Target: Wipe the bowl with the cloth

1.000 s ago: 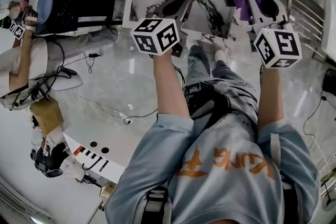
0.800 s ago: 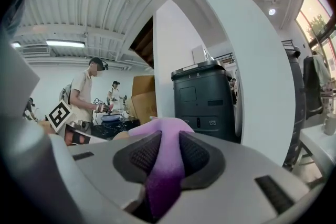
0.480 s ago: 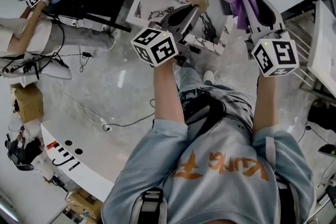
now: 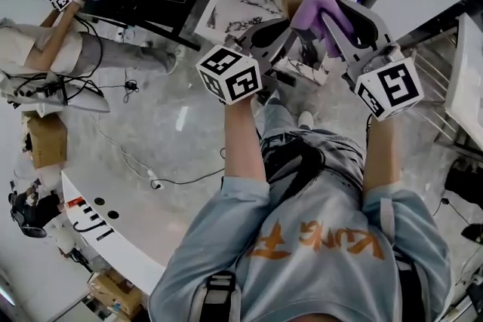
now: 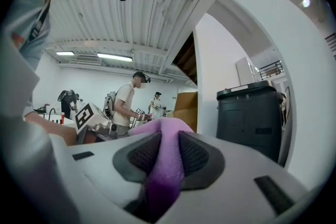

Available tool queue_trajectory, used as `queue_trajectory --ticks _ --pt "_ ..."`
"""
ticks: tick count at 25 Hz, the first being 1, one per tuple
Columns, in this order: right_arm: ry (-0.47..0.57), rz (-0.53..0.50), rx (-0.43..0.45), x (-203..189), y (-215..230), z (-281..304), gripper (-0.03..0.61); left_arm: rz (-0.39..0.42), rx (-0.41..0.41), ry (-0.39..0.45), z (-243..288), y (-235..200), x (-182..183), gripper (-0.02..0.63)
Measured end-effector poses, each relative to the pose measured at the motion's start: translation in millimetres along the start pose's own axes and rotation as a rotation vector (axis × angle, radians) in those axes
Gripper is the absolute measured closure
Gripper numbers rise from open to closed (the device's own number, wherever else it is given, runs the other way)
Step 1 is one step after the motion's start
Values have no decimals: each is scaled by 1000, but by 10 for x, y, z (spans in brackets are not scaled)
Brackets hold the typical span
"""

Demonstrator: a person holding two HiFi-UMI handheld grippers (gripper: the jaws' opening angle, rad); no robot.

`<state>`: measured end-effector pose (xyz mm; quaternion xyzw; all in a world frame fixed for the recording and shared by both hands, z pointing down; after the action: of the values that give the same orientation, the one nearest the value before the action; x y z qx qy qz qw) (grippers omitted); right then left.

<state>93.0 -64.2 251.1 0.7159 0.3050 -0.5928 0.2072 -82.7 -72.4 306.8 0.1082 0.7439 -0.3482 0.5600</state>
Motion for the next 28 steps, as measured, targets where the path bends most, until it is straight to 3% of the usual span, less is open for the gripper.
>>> queue_trajectory --ticks 3,9,28 --pt "-11 -26 53 16 -60 47 466 16 -76 -19 75 97 8 583" --pt "-39 -99 52 10 -27 83 466 49 -182 -66 226 236 -35 583" --pt "37 -22 -51 -33 263 187 466 93 -393 -142 215 356 9 581"
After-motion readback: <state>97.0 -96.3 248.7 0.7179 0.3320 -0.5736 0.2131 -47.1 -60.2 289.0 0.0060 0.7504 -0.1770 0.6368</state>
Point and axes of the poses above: the fingertips, and each gripper's own axes: z forward along the fingers, y to its right, x out of its top, the point moved 8 cm from there along -z, backward along the fingers, and after that the axes turned 13 degrees about y, right-handed, at the moved point
